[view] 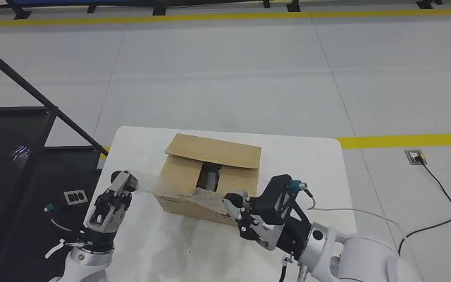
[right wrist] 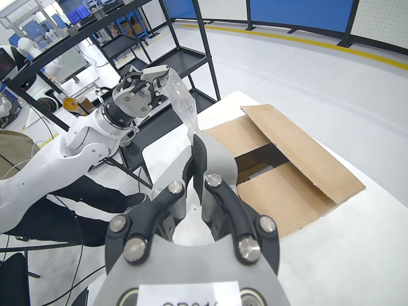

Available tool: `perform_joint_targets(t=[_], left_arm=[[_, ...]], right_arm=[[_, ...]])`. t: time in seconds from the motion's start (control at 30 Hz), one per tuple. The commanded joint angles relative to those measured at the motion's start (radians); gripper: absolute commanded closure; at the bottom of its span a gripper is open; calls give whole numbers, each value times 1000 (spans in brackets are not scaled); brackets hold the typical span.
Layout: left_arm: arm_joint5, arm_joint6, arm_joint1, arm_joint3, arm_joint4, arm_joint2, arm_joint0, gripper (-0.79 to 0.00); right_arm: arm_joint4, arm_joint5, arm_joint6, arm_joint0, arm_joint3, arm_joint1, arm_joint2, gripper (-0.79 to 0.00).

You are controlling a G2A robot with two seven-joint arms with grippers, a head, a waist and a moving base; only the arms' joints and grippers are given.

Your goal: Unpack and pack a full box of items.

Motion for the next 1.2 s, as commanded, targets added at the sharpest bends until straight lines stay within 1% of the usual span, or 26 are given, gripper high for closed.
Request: perform_joint_targets(t=[0.0,0.07,0.13,0.3,0.47,0.7,0.83,0.93,1.17], left_arm=[[1,6,2,7,20,-22,-2,0],[-7,5,2,-1,64,-9,2,0],[-19,6,1,-9,60,1,8,0],[-36,-17,1,-33,21,-10,27,0],[-41,-54,2,-50,-48,-23,43,0],[-33,-41,4,-37,-32,-44,39,0],[-8,0,4,0,35,-44,16,0],[24,21,4,48,77,-34,-19,0],[66,39,6,142,186,6,-91,0]], right_arm=[[7,-2,0,-6,0,-1,3,0],[18,-27,9,-4,0,-1,11,0],[6,-55,13,-4,0,-1,12,0],[-3,-48,5,-10,0,-5,17,0],[5,-101,-3,-20,0,-6,27,0],[18,-70,22,-35,0,-9,51,0],[52,-17,98,-27,7,-9,70,0],[81,3,133,-11,56,-12,68,0],[84,36,140,47,197,-31,-9,0]])
